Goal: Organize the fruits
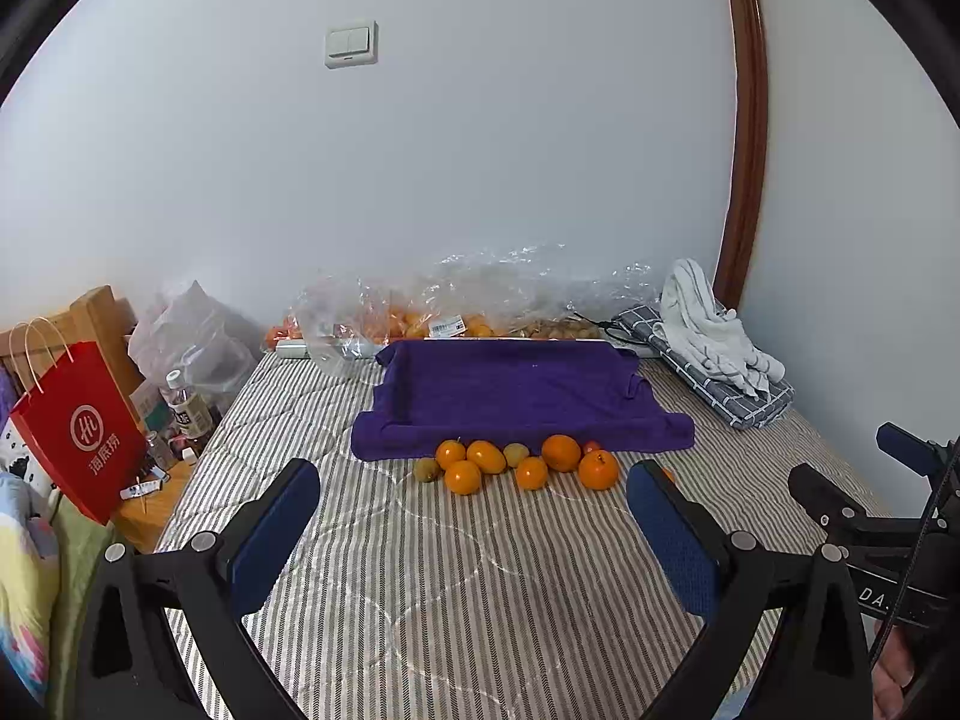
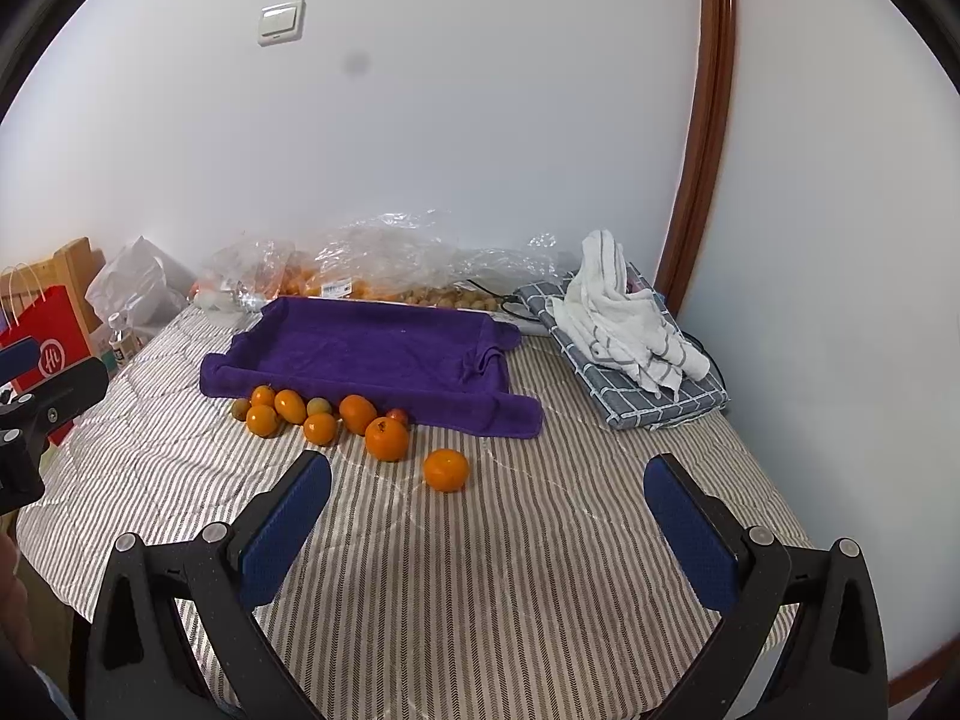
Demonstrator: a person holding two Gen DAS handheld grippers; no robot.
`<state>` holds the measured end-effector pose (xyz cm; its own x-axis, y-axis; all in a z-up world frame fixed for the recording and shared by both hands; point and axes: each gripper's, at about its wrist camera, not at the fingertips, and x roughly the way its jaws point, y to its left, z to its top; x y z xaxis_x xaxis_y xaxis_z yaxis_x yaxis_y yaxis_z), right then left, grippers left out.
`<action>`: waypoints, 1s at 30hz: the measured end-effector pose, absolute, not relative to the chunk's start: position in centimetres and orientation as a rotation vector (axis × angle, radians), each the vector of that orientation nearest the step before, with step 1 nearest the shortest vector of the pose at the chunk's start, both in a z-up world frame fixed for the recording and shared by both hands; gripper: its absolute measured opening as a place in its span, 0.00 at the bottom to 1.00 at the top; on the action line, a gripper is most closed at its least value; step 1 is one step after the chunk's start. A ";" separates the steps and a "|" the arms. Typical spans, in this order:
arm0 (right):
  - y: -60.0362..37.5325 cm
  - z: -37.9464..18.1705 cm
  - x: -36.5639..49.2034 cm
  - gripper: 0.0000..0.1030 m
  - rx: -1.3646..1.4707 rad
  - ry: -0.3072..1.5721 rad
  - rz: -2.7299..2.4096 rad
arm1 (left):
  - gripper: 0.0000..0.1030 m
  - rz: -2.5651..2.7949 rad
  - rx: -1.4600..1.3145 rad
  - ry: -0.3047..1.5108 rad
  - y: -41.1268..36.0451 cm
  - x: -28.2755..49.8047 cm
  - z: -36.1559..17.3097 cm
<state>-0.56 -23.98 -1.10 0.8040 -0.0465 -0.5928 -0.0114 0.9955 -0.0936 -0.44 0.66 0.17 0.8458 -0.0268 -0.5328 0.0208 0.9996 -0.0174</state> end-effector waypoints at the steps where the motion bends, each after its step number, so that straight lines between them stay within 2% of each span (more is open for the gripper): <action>1: -24.0 -1.1 -0.5 1.00 -0.094 0.637 -0.019 | 1.00 -0.024 -0.011 0.562 0.7 -0.5 0.2; 30: -23.8 -1.2 -1.0 1.00 -0.096 0.625 -0.008 | 1.00 -0.025 -0.004 0.554 0.1 -0.7 0.3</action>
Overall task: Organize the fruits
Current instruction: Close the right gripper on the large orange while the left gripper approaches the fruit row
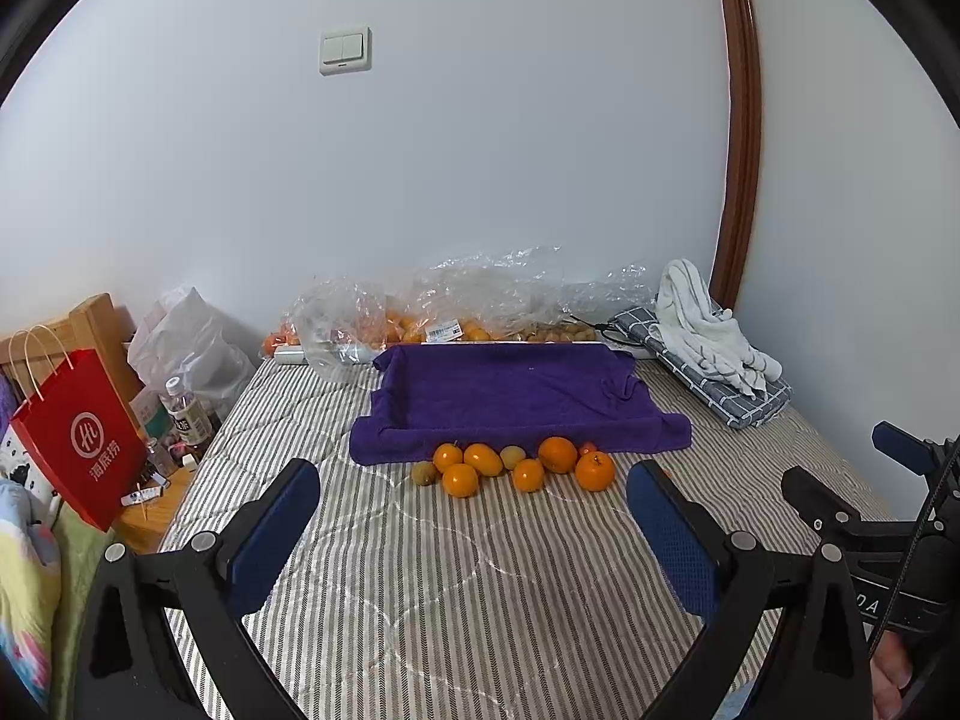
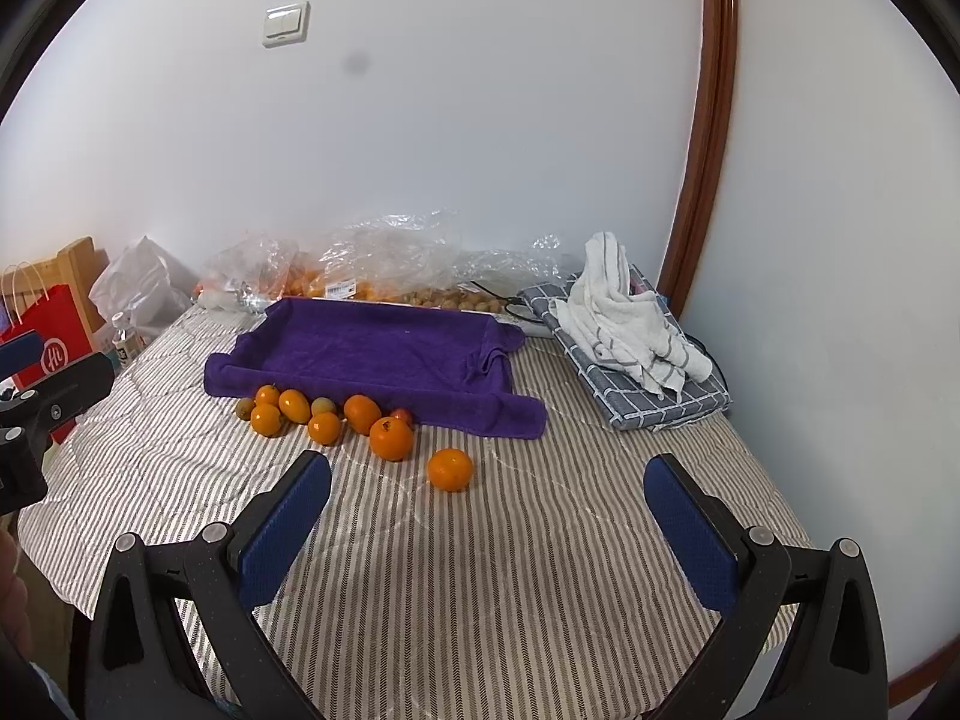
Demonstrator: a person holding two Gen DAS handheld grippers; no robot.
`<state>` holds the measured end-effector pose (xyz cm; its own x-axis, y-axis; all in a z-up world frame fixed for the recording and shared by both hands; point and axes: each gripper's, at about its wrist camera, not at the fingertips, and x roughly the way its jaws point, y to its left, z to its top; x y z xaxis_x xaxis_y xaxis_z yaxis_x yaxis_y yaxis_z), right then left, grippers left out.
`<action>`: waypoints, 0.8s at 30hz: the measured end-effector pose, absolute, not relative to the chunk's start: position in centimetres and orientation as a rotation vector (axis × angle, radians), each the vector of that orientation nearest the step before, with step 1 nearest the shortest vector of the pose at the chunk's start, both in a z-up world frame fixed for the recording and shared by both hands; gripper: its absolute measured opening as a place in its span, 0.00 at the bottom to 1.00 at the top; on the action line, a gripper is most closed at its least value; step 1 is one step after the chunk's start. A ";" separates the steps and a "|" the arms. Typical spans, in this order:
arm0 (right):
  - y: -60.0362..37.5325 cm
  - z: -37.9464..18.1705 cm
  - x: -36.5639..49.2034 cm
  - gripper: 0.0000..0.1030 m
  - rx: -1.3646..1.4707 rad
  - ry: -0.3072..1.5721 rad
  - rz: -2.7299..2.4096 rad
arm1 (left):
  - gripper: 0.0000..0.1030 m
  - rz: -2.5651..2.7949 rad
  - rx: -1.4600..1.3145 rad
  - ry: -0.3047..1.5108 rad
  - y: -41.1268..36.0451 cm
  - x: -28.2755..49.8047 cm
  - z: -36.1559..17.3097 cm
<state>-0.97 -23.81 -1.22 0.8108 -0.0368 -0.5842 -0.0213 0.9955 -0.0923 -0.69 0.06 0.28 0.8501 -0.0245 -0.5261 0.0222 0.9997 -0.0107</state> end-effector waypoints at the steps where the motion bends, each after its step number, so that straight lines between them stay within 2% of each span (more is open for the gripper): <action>1: -23.8 -1.2 -1.0 1.00 -0.097 0.623 -0.008 | 1.00 -0.024 -0.005 0.555 0.0 -0.7 0.3; 10: -23.7 -3.2 -0.2 1.00 -0.086 0.640 0.000 | 1.00 0.004 -0.005 0.578 0.2 0.0 -0.9; 20: -25.1 -9.1 2.5 0.99 -0.065 0.726 -0.028 | 1.00 0.046 -0.022 0.686 1.9 3.1 -7.2; 24: -25.4 -11.6 3.6 0.93 -0.060 0.747 -0.021 | 0.99 0.065 -0.023 0.724 2.9 4.2 -9.7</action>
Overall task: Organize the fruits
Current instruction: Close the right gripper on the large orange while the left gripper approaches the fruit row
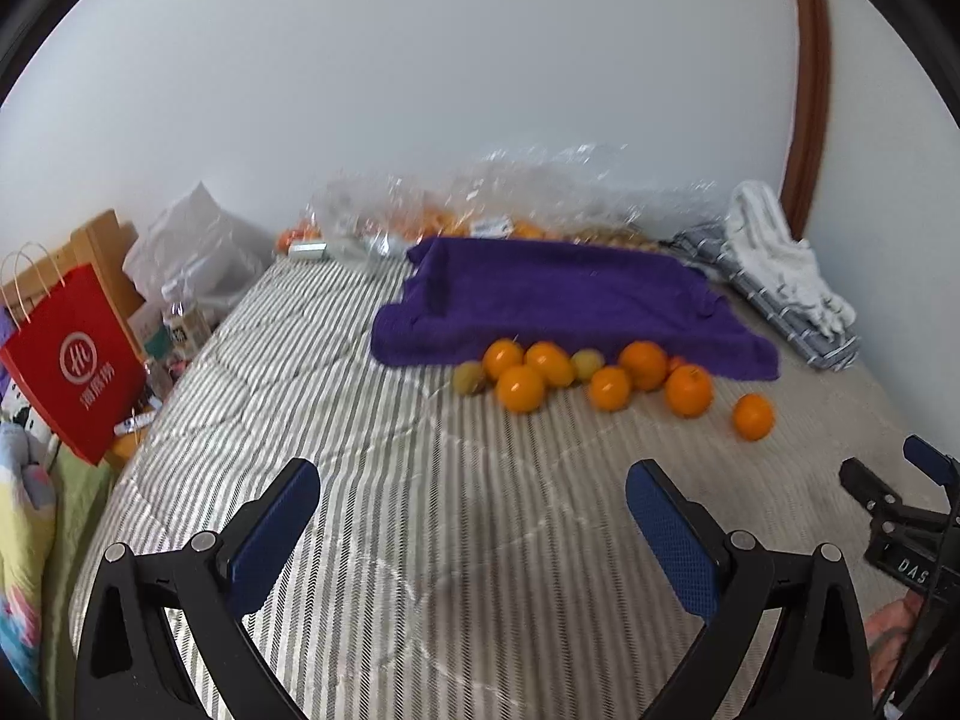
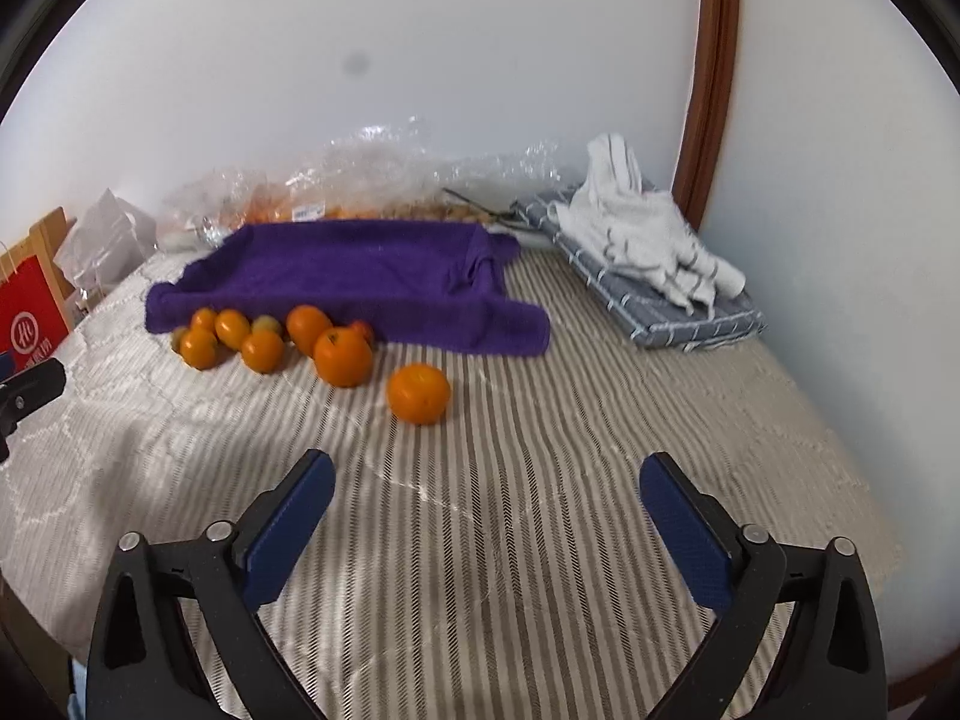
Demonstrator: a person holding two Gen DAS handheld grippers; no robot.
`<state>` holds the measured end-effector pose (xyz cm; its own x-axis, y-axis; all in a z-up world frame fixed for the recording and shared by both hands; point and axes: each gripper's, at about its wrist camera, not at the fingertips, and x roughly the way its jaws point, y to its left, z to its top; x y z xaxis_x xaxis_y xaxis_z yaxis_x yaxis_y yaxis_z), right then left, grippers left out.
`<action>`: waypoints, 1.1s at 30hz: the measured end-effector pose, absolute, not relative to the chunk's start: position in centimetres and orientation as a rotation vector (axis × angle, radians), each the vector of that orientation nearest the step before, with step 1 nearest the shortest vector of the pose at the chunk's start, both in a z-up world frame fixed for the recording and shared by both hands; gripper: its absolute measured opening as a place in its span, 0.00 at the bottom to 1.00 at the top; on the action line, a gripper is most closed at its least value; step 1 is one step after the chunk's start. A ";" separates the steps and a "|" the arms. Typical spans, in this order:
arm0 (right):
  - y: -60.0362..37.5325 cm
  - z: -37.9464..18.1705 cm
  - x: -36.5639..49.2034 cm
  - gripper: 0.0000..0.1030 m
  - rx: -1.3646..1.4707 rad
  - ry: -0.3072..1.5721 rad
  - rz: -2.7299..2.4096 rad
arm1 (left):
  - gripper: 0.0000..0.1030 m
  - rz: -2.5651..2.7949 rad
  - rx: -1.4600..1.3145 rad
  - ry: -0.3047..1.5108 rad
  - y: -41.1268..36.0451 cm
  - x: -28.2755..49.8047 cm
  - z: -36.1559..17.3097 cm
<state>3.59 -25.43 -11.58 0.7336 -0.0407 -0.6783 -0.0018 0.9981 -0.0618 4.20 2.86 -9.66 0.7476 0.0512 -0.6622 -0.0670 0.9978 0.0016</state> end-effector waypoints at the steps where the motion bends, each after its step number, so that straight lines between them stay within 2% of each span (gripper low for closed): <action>1: -25.6 -12.3 3.9 0.88 -0.055 0.754 -0.015 | 0.99 0.069 -0.017 0.733 3.1 4.5 -10.2; 7: -27.2 -15.2 6.4 0.67 0.044 0.844 0.022 | 0.95 0.062 0.012 0.805 4.7 6.2 -12.8; 10: -27.5 -15.4 7.6 0.67 0.077 0.866 0.065 | 0.91 0.064 0.004 0.842 5.8 7.3 -13.8; 12: -27.1 -15.4 8.7 0.67 0.076 0.893 0.100 | 0.81 0.053 -0.015 0.886 6.4 8.2 -14.4; 14: -26.6 -15.4 9.7 0.67 0.060 0.912 0.134 | 0.78 0.029 -0.043 0.924 7.0 9.0 -15.0; 22: -24.8 -16.2 12.6 0.67 0.016 0.934 0.213 | 0.78 0.011 -0.042 0.969 7.9 10.4 -16.2; 25: -24.6 -17.2 13.7 0.60 -0.001 0.958 0.212 | 0.78 -0.006 -0.010 0.982 7.8 10.7 -16.3; 33: -24.0 -18.4 15.4 0.52 -0.011 0.981 0.247 | 0.78 -0.028 0.004 0.989 7.8 11.0 -16.4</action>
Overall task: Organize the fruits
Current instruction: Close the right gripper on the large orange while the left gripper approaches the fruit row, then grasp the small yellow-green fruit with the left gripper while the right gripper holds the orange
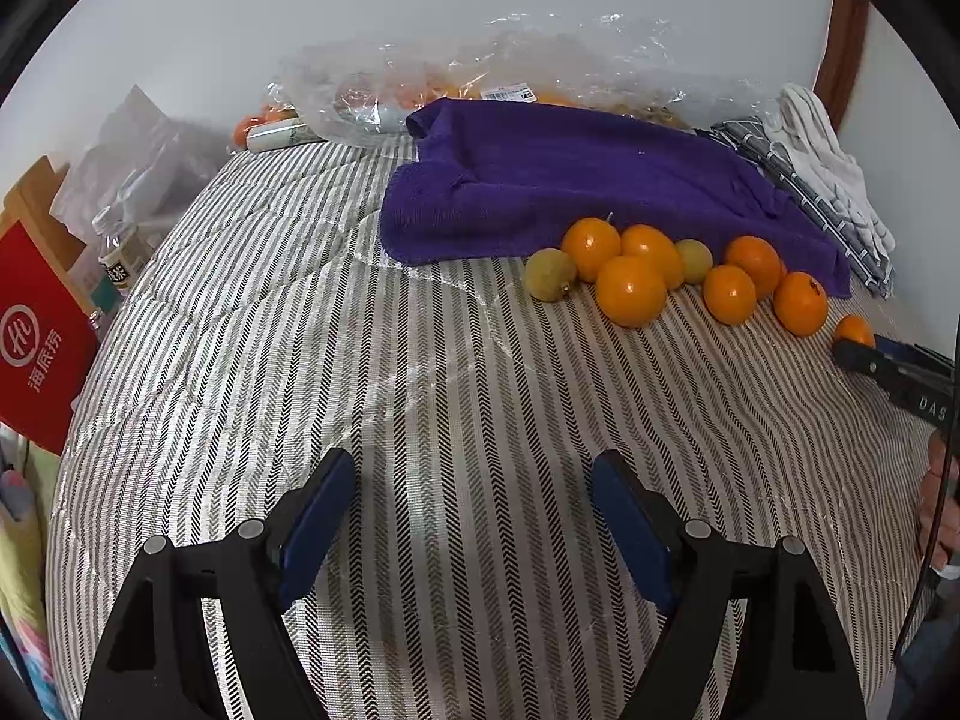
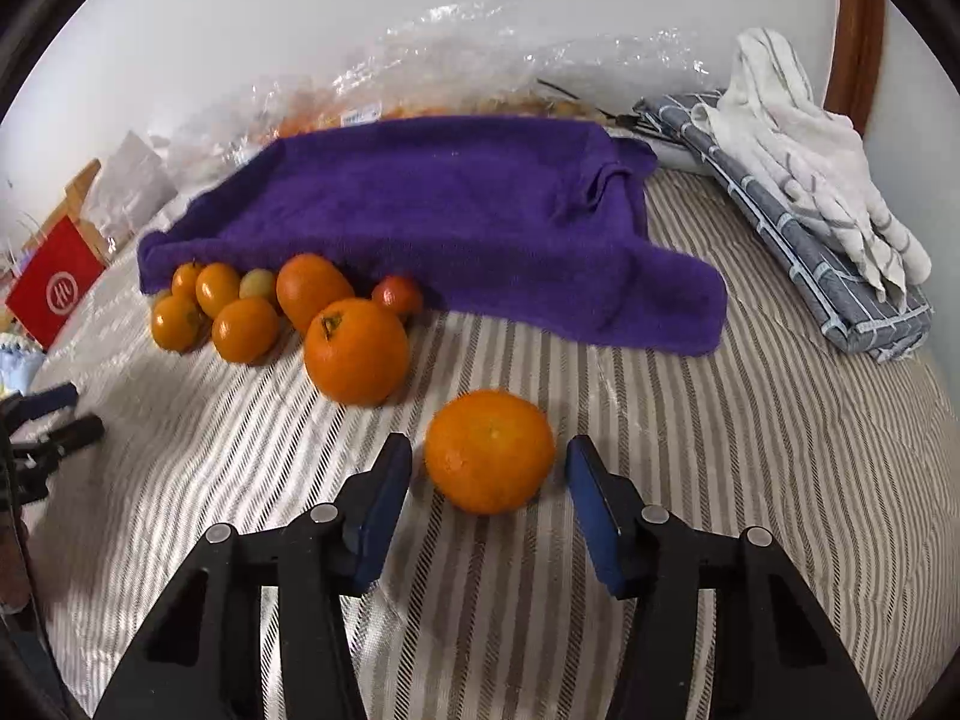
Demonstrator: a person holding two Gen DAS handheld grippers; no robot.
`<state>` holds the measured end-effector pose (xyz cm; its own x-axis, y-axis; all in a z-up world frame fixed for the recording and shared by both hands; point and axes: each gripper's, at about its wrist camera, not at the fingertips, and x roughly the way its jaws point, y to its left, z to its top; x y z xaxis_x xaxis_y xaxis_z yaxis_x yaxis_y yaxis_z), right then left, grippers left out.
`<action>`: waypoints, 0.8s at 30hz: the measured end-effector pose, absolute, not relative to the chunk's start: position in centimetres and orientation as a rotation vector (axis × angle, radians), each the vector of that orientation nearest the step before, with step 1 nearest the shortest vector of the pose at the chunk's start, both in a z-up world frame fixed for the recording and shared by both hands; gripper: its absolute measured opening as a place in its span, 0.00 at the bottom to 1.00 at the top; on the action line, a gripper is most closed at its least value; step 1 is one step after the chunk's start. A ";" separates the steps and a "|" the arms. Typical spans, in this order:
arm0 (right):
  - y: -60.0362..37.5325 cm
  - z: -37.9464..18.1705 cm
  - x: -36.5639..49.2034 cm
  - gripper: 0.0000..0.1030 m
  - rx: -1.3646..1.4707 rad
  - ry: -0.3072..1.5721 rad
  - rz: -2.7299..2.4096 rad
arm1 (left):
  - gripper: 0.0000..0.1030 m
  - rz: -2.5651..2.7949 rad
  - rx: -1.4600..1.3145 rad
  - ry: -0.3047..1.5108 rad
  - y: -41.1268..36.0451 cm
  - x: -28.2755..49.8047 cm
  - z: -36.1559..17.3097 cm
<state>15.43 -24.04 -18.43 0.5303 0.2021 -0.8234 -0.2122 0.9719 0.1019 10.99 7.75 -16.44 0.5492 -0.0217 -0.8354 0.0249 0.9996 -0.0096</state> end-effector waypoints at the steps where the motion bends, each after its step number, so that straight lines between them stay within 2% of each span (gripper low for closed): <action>1: -24.2 -18.5 15.6 0.49 -0.007 0.980 0.253 | 0.77 -0.026 0.008 0.992 7.6 11.0 -16.3; 3: -24.1 -18.7 15.9 0.40 -0.016 0.991 0.254 | 0.69 -0.028 0.015 1.002 7.5 11.0 -16.1; 5: -24.0 -18.7 15.8 0.39 -0.035 0.985 0.254 | 0.65 -0.051 0.014 1.015 7.2 11.1 -15.7; 13: -24.8 -18.3 15.3 0.39 -0.012 0.962 0.279 | 0.64 -0.062 0.072 0.962 4.7 13.8 -14.1; 16: -24.9 -18.3 15.1 0.39 -0.022 0.957 0.269 | 0.58 -0.013 0.146 0.960 4.1 15.3 -14.9; 24: -23.5 -18.2 14.4 0.39 -0.079 0.941 0.309 | 0.54 -0.082 0.029 0.967 4.0 17.4 -16.3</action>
<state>14.43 -23.47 -18.21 0.5482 0.2265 -0.8051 -0.2949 0.9532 0.0673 17.37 3.96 -16.33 0.5650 -0.0567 -0.8232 0.0827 0.9965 -0.0118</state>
